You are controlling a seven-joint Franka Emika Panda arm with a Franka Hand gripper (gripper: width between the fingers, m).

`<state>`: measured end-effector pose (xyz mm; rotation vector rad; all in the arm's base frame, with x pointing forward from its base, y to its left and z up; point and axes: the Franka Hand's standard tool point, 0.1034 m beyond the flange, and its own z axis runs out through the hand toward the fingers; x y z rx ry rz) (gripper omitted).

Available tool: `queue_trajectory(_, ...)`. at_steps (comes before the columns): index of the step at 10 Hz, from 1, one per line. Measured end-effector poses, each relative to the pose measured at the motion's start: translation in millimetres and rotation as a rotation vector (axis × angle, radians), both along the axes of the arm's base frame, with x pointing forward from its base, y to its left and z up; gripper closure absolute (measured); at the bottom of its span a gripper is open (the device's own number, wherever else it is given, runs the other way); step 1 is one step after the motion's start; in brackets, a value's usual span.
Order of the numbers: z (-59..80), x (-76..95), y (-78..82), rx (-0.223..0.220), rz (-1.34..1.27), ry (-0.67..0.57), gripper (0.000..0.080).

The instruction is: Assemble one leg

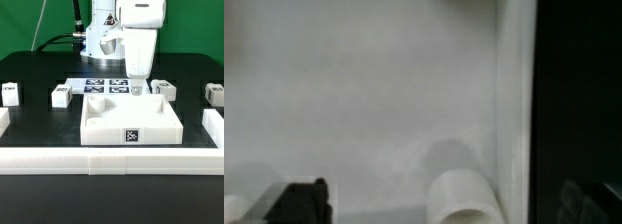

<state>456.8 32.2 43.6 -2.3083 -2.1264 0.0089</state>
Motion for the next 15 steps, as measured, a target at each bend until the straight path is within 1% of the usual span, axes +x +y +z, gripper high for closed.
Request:
queue_trajectory(1,-9.2,-10.8,0.5,0.001,0.0,0.022,0.015)
queue_trajectory(3,-27.1,-21.3,2.0,0.011,0.0,0.035,0.015)
queue_trajectory(4,-31.1,-21.9,1.5,0.012,-0.002,0.039,0.015)
queue_trajectory(5,-31.0,-20.8,1.3,0.012,-0.003,0.038,0.0177)
queue_trajectory(6,-31.2,-21.1,1.3,0.012,-0.004,0.039,0.0177)
queue_trajectory(7,-31.2,-21.2,1.3,0.012,-0.004,0.039,0.0349)
queue_trajectory(8,-31.2,-21.2,1.3,0.012,-0.004,0.039,0.0349)
queue_trajectory(9,-31.2,-21.2,1.3,0.012,-0.004,0.039,0.0531)
queue_trajectory(10,-31.2,-21.2,1.3,0.012,-0.004,0.039,0.0668)
queue_trajectory(11,-30.9,-20.6,1.3,0.012,-0.005,0.037,0.0668)
queue_trajectory(12,-30.8,-20.3,1.1,0.012,-0.006,0.036,0.0741)
queue_trajectory(15,-30.8,-20.2,1.0,0.012,-0.006,0.035,0.0741)
